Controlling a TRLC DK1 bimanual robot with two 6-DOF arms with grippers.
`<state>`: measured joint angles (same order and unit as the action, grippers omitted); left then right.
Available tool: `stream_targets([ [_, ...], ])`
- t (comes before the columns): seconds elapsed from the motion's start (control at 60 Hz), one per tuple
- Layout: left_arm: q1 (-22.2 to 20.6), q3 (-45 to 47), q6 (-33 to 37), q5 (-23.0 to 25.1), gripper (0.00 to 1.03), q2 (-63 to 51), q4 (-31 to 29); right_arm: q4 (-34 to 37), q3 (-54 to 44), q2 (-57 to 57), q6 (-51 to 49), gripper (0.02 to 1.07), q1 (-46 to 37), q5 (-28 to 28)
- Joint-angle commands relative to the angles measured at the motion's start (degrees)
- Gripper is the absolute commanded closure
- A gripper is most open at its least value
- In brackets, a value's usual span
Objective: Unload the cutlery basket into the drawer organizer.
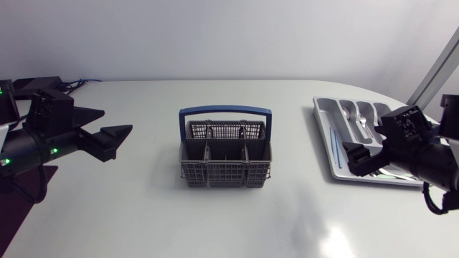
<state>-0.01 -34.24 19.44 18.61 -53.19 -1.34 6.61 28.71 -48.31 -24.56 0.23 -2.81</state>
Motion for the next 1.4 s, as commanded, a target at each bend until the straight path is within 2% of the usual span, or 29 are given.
stream_targets([
  [0.0, 0.45, 3.21, -1.16, -0.51, 0.05, 2.21, 0.73, -1.16, -2.87, 4.98, 1.18, 0.06, -0.49, 0.70],
  [0.2, 0.45, 6.82, -1.25, -0.51, 0.05, 6.78, 1.70, -0.28, -6.12, 13.60, 1.27, 0.06, -0.67, 0.88],
  [0.333, 1.51, 12.88, -6.70, -0.51, 0.05, 15.57, 7.67, 0.78, -8.89, 20.14, 3.43, 0.06, -2.06, 1.24],
  [0.45, 2.65, 14.73, -9.25, -1.03, 0.05, 18.12, 8.02, -0.33, -11.86, 24.37, 6.60, 0.06, -1.78, 1.48],
  [0.667, 3.26, 18.15, -11.36, -4.90, 0.05, 19.70, 9.34, -2.04, -16.43, 30.87, 11.47, 0.06, -1.36, 1.84],
  [0.817, 2.88, 22.43, -12.41, -7.15, 0.05, 25.22, 12.55, -3.18, -19.50, 35.23, 14.74, 0.06, -1.08, 2.08],
  [1.217, 1.57, 27.82, -15.62, -12.38, 0.06, 37.99, 7.43, -6.55, -28.54, 48.07, 24.38, 0.06, -0.25, 2.80],
  [1.383, 0.97, 30.27, -17.08, -14.76, 0.06, 43.79, 5.11, -6.61, -28.71, 48.31, 24.56, 0.06, -0.23, 2.81],
])
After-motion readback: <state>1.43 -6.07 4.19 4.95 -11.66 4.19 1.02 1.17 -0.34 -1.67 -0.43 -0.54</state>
